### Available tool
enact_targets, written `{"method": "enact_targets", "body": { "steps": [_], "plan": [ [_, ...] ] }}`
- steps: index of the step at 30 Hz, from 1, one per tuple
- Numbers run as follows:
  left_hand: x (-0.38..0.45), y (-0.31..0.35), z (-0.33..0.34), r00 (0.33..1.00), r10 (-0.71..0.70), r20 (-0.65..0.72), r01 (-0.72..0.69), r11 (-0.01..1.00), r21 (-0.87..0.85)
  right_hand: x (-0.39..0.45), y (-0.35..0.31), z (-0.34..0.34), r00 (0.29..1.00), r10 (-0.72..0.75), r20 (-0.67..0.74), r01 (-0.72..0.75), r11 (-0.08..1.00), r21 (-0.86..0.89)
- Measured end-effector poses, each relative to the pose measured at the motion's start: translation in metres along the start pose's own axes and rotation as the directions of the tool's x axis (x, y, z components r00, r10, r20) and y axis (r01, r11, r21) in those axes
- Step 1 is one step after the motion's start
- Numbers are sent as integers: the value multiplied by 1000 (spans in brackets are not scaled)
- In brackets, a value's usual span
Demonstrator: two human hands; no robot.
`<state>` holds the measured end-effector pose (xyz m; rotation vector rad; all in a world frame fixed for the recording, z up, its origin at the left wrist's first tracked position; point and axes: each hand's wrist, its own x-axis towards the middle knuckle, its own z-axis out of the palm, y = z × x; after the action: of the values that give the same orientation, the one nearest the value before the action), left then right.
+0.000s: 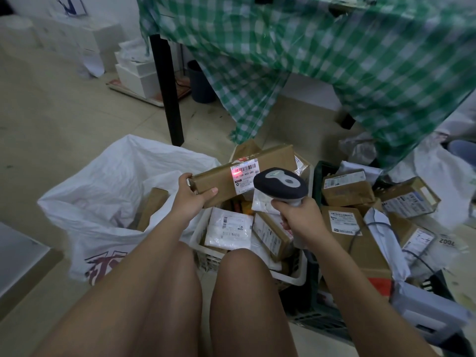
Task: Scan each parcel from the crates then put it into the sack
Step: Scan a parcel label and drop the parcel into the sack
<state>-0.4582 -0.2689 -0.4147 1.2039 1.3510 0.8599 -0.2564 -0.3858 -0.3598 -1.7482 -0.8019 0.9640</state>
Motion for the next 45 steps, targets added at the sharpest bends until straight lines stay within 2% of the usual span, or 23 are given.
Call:
{"method": "enact_targets", "body": {
  "steps": [9, 12, 15, 17, 18, 21, 23, 24, 26, 27, 28, 31, 33, 35, 38, 40, 42, 45],
  "plan": [
    [2, -3, -4, 1000, -4, 7, 4, 1000, 29, 2, -2, 3, 1000, 16, 11, -16, 999, 33],
    [3, -2, -15, 999, 12, -50, -10, 999, 52, 4, -6, 8, 999, -26, 48, 26, 1000, -2],
    [10, -9, -42, 992, -31, -124, 27, 999, -34, 13, -11, 23, 997, -53, 64, 54, 999, 0],
    [15, -16, -68, 974, -52, -221, 31, 995, -97, 24, -10, 36, 996, -57, 71, 58, 998, -20],
    [18, -19, -82, 957, -41, -288, 21, 997, -73, 31, -8, 42, 996, -52, 78, 54, 998, -31],
    [25, -34, -119, 865, 13, -502, 110, 970, 215, 49, -4, 60, 995, -26, 96, 32, 998, -59],
    [31, -44, -135, 812, 61, -581, 182, 919, 350, 60, -1, 71, 995, -4, 104, 8, 999, -41],
    [37, -52, -141, 806, 93, -584, 199, 888, 416, 65, 2, 76, 995, 12, 104, -9, 1000, -28],
    [49, -71, -148, 851, 107, -514, 238, 793, 561, 73, 8, 85, 994, 41, 102, -40, 999, -14],
    [56, -84, -150, 887, 63, -458, 270, 733, 624, 78, 10, 88, 993, 55, 100, -54, 998, -15],
    [62, -95, -151, 907, -11, -421, 320, 669, 671, 81, 13, 91, 993, 66, 100, -64, 998, -25],
    [85, -126, -152, 908, -228, -353, 420, 482, 769, 91, 16, 98, 990, 81, 117, -72, 994, -83],
    [106, -145, -151, 921, -272, -280, 379, 456, 805, 97, 20, 102, 988, 83, 132, -67, 991, -119],
    [123, -157, -147, 951, -228, -208, 290, 432, 854, 103, 22, 104, 986, 87, 144, -65, 986, -154],
    [127, -141, -131, 986, -152, -71, 135, 468, 873, 109, 26, 103, 983, 109, 145, -82, 980, -179],
    [131, -129, -116, 999, -51, 16, 18, 586, 810, 111, 29, 99, 984, 127, 125, -104, 978, -180],
    [133, -115, -96, 993, 38, 111, -106, 702, 704, 112, 33, 91, 986, 144, 83, -129, 977, -172],
    [128, -84, -57, 958, 24, 285, -205, 753, 625, 107, 35, 76, 986, 164, 32, -156, 973, -172]
  ]
}}
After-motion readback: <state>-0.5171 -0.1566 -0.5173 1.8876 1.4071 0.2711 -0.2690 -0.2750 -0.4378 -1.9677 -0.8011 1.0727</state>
